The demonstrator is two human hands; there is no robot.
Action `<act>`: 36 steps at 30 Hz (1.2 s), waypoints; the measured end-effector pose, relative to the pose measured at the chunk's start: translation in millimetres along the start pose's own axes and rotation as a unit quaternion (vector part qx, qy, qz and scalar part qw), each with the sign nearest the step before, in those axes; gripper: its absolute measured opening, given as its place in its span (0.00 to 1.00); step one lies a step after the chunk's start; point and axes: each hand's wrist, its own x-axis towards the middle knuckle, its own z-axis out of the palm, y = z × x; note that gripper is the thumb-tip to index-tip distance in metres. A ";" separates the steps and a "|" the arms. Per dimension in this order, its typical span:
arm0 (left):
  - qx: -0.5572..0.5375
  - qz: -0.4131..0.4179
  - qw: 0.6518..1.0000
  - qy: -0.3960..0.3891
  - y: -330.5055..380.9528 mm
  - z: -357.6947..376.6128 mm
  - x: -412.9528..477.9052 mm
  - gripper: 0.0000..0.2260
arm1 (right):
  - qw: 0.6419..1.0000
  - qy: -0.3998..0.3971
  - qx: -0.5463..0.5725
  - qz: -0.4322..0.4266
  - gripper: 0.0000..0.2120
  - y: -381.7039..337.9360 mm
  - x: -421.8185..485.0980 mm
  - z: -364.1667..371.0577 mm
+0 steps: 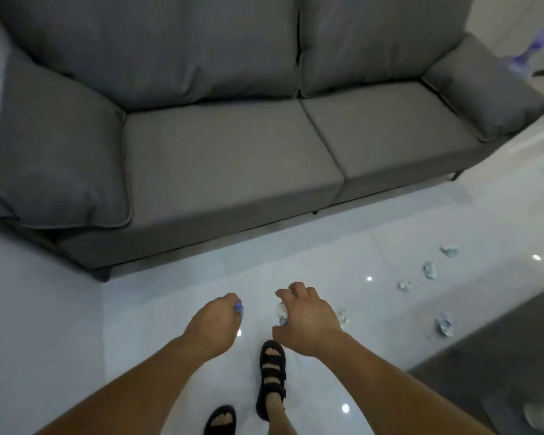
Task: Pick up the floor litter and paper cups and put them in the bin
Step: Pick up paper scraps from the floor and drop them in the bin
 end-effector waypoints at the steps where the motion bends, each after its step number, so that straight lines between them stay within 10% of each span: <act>1: 0.021 0.023 0.999 -0.008 16.9 0.6 -14.9 0.08 | 1.000 0.009 0.014 0.024 0.33 3.8 -27.7 -7.2; 11: 0.150 0.216 0.957 -0.121 213.8 70.5 -161.1 0.06 | 0.941 0.139 0.148 0.272 0.33 88.2 -318.9 -22.7; 36: 0.329 0.528 0.727 -0.290 514.2 596.2 -563.0 0.08 | 0.690 0.253 0.283 0.616 0.36 318.5 -952.0 200.1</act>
